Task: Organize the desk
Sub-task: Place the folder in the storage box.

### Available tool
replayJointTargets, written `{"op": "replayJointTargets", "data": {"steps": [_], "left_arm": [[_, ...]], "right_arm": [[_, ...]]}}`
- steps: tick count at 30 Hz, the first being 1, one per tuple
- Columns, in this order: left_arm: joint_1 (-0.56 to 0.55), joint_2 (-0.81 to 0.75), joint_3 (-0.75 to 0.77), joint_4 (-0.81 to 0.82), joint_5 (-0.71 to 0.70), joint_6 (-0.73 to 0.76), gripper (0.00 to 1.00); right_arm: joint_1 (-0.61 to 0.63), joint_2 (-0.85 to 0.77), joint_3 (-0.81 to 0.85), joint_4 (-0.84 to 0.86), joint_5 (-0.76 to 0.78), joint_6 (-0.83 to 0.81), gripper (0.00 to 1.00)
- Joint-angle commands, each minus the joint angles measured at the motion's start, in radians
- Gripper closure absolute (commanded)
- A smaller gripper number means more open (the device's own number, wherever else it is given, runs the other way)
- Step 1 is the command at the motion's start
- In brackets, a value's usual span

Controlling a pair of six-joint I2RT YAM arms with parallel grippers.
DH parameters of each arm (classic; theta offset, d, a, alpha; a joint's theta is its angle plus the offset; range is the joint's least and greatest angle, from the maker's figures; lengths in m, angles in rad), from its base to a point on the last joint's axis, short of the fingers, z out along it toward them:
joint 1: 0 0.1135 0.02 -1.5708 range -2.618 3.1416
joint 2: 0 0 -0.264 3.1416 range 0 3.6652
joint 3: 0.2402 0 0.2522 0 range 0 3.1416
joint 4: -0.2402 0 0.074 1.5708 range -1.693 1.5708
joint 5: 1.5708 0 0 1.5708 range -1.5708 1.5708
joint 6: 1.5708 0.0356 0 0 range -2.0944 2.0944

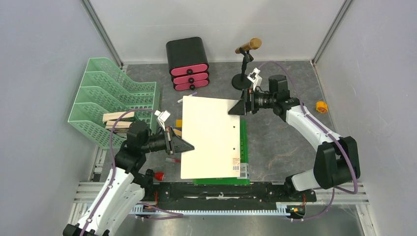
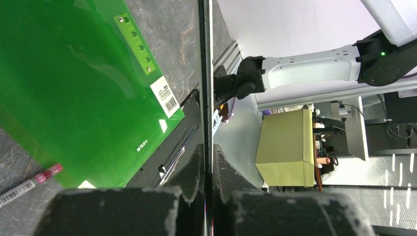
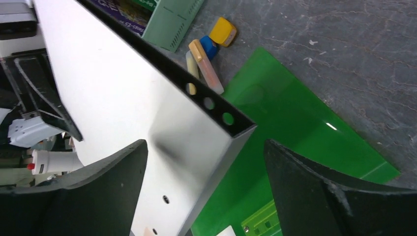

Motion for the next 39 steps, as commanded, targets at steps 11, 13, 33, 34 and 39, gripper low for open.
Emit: {"op": "replayJointTargets", "data": {"steps": [11, 13, 33, 34, 39], "left_arm": [[0.004, 0.002, -0.022, 0.021, -0.07, 0.041, 0.98], [0.004, 0.01, -0.026, 0.003, -0.09, 0.053, 0.98], [0.003, 0.122, 0.078, -0.131, -0.153, 0.152, 0.98], [0.004, 0.121, 0.078, -0.134, -0.156, 0.152, 0.97], [0.003, 0.121, 0.076, -0.142, -0.166, 0.15, 0.56]], "right_arm": [[-0.003, -0.075, -0.084, 0.309, -0.19, 0.237, 0.39], [-0.003, -0.084, -0.097, 0.347, -0.2, 0.262, 0.4], [0.071, 0.016, -0.249, 1.523, -0.371, 1.129, 0.99], [0.071, 0.01, -0.251, 1.477, -0.372, 1.093, 1.0], [0.071, -0.012, -0.258, 1.283, -0.365, 0.947, 1.0]]}}
